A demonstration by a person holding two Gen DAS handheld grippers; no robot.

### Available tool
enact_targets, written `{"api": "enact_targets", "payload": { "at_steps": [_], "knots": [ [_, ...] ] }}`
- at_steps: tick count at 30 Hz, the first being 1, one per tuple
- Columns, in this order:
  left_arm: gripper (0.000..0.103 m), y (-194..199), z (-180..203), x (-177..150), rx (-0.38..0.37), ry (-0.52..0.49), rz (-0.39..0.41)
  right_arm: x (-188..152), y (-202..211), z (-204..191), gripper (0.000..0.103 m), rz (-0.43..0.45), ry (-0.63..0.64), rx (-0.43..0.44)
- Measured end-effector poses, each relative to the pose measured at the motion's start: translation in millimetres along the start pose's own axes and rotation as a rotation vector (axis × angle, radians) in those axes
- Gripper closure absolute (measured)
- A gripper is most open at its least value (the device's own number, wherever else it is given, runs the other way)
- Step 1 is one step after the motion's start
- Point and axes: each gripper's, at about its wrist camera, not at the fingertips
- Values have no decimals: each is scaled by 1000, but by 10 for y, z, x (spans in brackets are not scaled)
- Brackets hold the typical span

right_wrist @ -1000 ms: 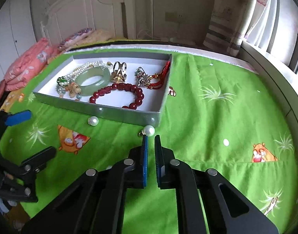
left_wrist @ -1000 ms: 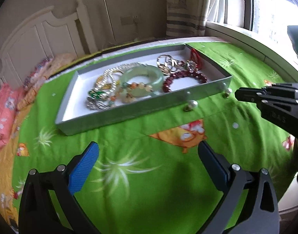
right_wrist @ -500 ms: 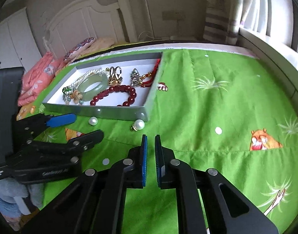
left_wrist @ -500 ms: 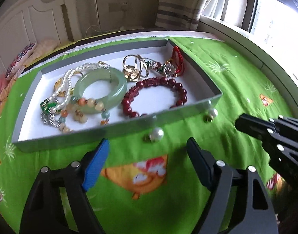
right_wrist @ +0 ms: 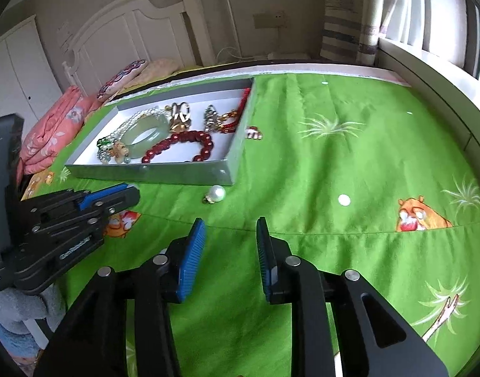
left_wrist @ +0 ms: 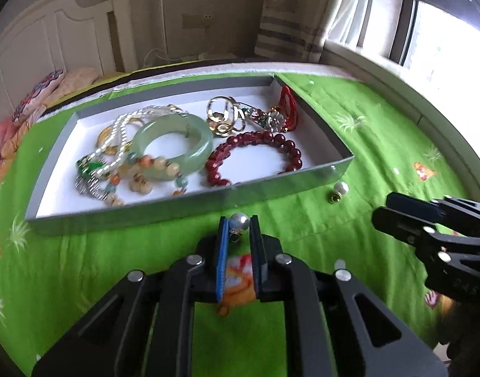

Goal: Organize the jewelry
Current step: 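Grasp a pearl earring with the left tool while the right tool grasps another pearl earring, then lower both pearl earrings into the tray and open both tools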

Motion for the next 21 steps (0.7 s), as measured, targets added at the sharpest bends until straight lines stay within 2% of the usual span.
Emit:
{"api": "enact_targets", "payload": {
  "at_steps": [5,11,21],
  "knots": [
    [90,232,-209,-204,-15,39,33,99,-158,-189,84,-16,61,-22],
    [90,412,-429,-282,-16,66,67,221,-366,-249,85,-40,65,-132],
    [90,396,-513,-380,-35,88,67,188,-390,-361,90,-35,111,-214]
  ]
}}
Point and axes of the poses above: each gripper's, at about its wrist camera, not at the fingertips, and y roughly against the way its jaws point, z to its right, x to its top, and after that the axes turned 7 degrees about x, right-handed
